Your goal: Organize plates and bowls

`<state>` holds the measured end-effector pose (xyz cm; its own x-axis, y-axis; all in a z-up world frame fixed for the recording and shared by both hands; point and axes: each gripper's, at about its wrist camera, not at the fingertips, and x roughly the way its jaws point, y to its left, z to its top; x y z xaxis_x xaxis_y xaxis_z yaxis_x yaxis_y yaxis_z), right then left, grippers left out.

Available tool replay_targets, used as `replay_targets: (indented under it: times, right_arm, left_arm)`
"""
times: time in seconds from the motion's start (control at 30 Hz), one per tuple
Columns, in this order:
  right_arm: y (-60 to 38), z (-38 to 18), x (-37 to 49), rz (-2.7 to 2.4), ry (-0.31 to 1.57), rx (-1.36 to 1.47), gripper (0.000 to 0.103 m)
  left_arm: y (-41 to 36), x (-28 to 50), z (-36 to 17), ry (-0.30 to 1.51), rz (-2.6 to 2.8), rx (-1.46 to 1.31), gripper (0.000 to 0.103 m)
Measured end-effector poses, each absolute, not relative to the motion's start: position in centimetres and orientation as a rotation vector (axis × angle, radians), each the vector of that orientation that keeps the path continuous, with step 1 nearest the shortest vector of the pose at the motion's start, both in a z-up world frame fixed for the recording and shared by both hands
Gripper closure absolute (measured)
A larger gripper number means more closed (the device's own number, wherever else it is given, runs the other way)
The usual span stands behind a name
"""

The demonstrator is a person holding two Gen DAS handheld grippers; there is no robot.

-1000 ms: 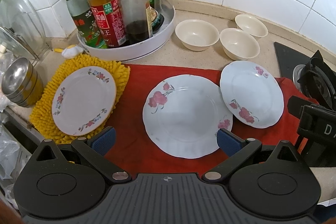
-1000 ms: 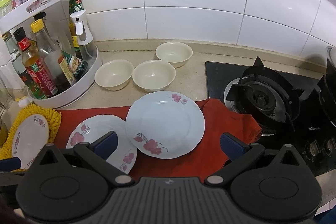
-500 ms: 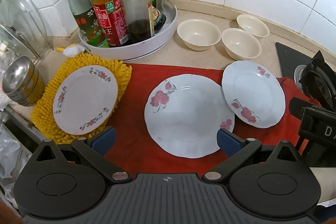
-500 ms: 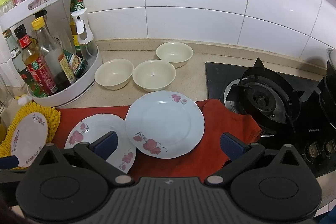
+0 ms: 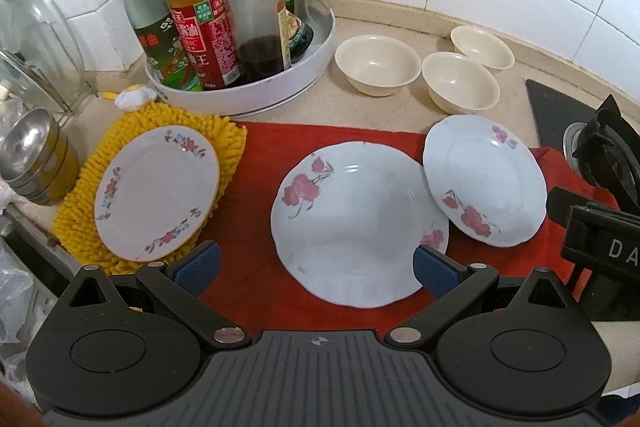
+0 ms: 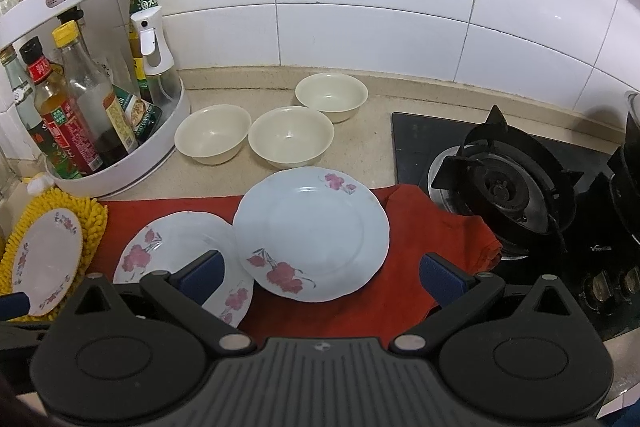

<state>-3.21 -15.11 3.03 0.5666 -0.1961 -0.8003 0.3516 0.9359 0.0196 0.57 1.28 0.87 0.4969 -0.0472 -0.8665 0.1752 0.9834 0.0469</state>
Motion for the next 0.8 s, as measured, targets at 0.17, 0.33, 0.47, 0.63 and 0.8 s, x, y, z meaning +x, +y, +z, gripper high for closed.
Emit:
replay_targets:
  times: [0.17,0.33,0.47,0.63,0.8]
  right_arm:
    - [-16.0,2.4,-3.2,-0.316,0.809,0.144,0.004]
    - [-17.8,1.0,-2.4,-0.274,0.764,0.148,0.004]
    - [-19.3,-0.5,-3.1,-0.187,0.636,0.219,0.004]
    - [-21.3,-3.0,-2.4,-0.093,0.662,0.325,0.004]
    - [-23.4,-5.9,-2.2,-0.095,0.699,0.485,0.009]
  left_arm:
    - [1.7,1.3,-0.1,0.978,-0.173,0.091,0.0]
    - [2.2,2.8,-1.5,0.92,-0.201,0.054,0.0]
    - [2.7,4.8,-2.8,0.952,-0.278,0.026,0.0]
    - [2.3,6.5,-4.6,0.922,-0.42,-0.03,0.006]
    - [0.2,8.4,-6.6,0.935,-0.558,-0.083,0.024]
